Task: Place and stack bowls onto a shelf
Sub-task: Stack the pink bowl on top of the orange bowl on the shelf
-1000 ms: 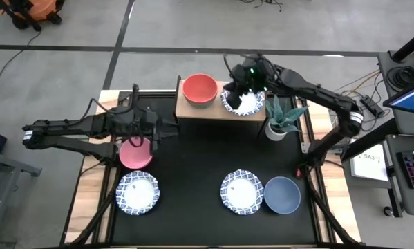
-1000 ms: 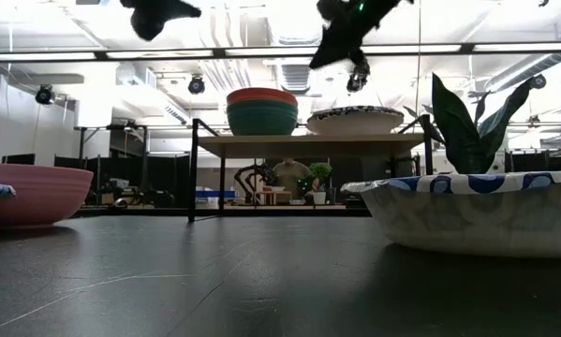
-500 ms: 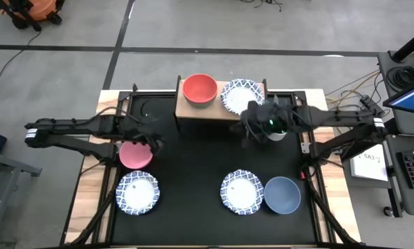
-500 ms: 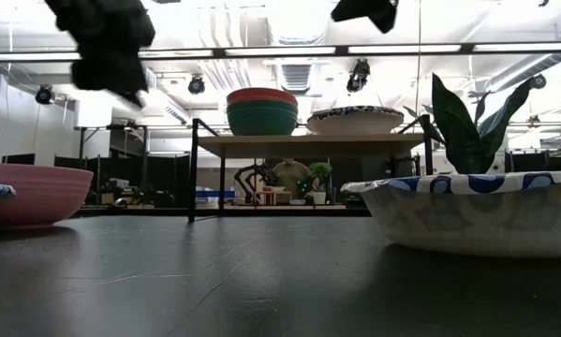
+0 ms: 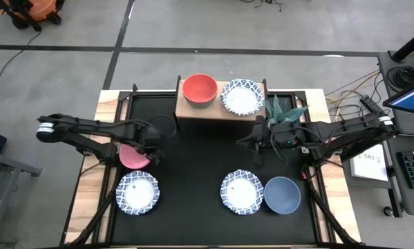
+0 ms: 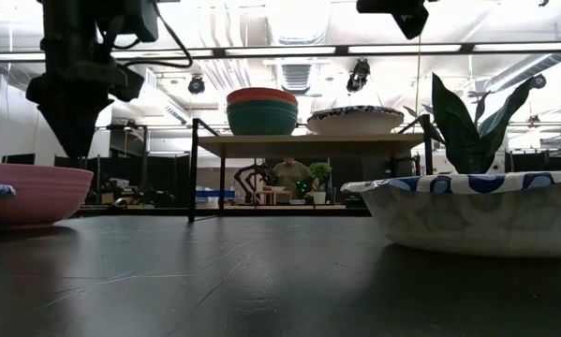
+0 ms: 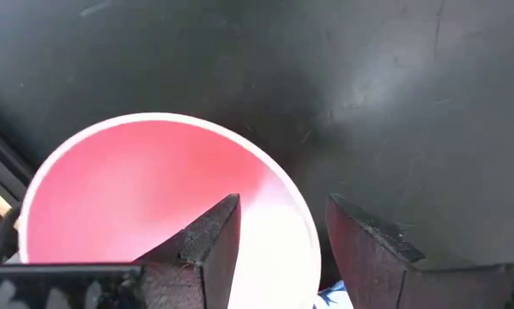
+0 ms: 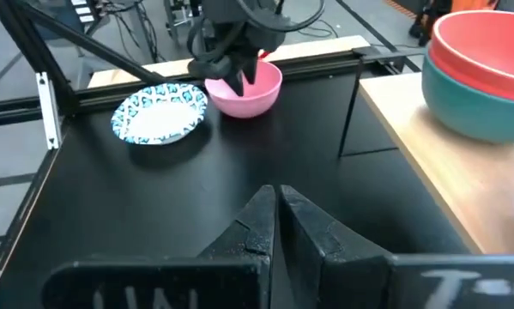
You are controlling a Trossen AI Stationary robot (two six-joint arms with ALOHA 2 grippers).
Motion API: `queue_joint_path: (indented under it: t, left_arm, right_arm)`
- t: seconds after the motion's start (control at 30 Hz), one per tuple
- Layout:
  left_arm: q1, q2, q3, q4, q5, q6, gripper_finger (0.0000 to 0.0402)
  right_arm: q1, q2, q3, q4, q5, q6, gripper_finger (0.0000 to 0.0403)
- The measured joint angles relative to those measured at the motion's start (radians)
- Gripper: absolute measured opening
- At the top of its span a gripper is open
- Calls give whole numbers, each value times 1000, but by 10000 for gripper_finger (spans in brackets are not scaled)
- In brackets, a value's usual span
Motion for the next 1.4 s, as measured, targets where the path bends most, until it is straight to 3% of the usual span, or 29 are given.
queue_joint_path:
  t: [0.6, 0.73, 0.97, 1.03, 1.23, 1.4]
  left_arm:
    - [-47, 137, -31, 76, -30, -85, 148]
    - [-54, 158, -31, 84, -30, -85, 113]
    - [-55, 169, -31, 84, -31, -86, 15]
    - [-54, 167, -26, 87, -31, -78, 5]
    - [-65, 163, 36, 58, -31, 9, 2]
    - [-127, 163, 176, -45, -10, 227, 1]
  right_arm:
    - [0, -14, -58, 5, -1, 9, 9]
    - [2, -14, -66, 4, -2, 11, 9]
    - [25, -14, -70, 5, -3, 11, 9]
    - [35, -14, -70, 5, -3, 11, 9]
    - [81, -14, -75, 5, -3, -9, 9]
    - [113, -14, -88, 4, -3, -20, 9]
